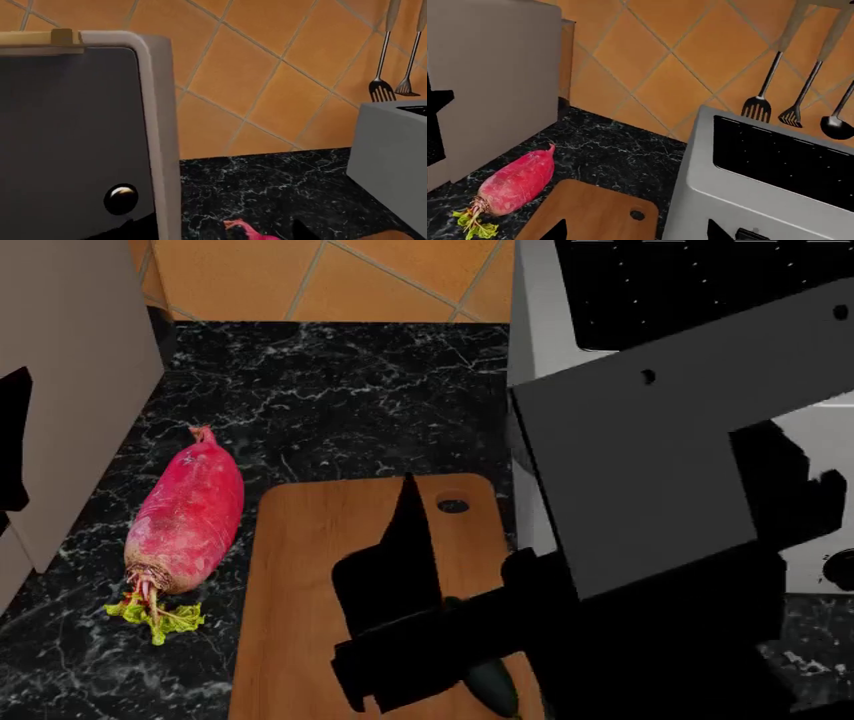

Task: Clear the non-vegetable object off the cutting board and place the vegetables onto it.

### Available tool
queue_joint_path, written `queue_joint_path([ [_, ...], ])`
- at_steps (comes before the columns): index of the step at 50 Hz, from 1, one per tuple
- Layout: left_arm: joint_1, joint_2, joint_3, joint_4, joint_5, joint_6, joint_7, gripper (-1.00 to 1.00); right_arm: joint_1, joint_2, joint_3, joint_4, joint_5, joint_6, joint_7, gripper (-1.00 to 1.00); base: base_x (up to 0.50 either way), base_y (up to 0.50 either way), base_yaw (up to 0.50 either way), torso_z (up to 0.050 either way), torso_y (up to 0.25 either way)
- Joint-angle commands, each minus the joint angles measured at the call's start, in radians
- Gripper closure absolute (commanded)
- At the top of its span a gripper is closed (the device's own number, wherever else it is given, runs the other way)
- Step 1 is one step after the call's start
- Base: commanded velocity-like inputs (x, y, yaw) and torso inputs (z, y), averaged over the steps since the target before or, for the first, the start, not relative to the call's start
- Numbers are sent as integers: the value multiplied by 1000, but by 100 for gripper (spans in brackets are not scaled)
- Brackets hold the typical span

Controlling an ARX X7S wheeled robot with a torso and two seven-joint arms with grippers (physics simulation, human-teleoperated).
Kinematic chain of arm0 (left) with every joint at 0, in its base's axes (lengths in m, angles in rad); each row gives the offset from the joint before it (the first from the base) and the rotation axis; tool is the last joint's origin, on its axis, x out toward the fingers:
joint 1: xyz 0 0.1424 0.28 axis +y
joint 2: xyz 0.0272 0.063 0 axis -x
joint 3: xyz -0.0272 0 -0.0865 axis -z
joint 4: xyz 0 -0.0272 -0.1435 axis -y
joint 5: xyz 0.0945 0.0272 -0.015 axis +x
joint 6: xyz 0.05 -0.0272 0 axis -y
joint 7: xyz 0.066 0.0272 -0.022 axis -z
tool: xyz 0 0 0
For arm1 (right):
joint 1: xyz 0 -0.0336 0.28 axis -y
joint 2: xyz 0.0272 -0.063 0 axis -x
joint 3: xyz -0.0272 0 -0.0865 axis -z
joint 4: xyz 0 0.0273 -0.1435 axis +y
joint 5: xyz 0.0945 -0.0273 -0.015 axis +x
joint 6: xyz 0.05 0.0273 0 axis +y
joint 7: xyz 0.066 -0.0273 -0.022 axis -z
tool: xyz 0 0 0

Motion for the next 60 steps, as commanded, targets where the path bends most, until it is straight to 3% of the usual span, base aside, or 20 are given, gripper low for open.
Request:
queue_joint_path([
  [1, -98, 67, -93, 41, -266, -196, -134, -100, 27, 78, 85, -122, -13, -34, 33, -100, 0, 0, -1, 0, 0],
  [4, -131, 98, -135, -1, -456, -279, -265, -100, 15, 95, 103, -121, -32, -34, 16, -100, 0, 0, 0, 0, 0],
  [5, -147, 92, -109, -56, -588, -286, -370, -100, -1, 96, 107, -123, -46, -33, 5, -100, 0, 0, 0, 0, 0],
  [12, -217, 65, 24, -150, -808, -238, -559, -100, -76, 132, 154, -114, -108, -41, -62, -100, 0, 0, 0, 0, 0],
  [18, -267, 98, 109, -221, -767, -227, -556, -100, -116, 159, 194, -113, -140, -53, -108, -100, 0, 0, 0, 0, 0],
  [25, -326, 139, 206, -389, -541, -173, -399, -100, -95, 169, 206, -82, -147, -43, -138, -100, 0, 0, 0, 0, 0],
  [35, -425, 180, 337, -585, -375, -114, -303, -100, -85, 176, 205, -72, -144, -40, -146, -100, 0, 0, 0, 0, 0],
  [52, -364, 196, 360, -625, -346, -94, -394, -100, -104, 198, 219, -91, -138, -56, -149, -100, 0, 0, 0, 0, 0],
  [60, -340, 175, 406, -632, -295, -68, -368, -100, -122, 190, 214, -90, -156, -57, -159, -100, 0, 0, 0, 0, 0],
])
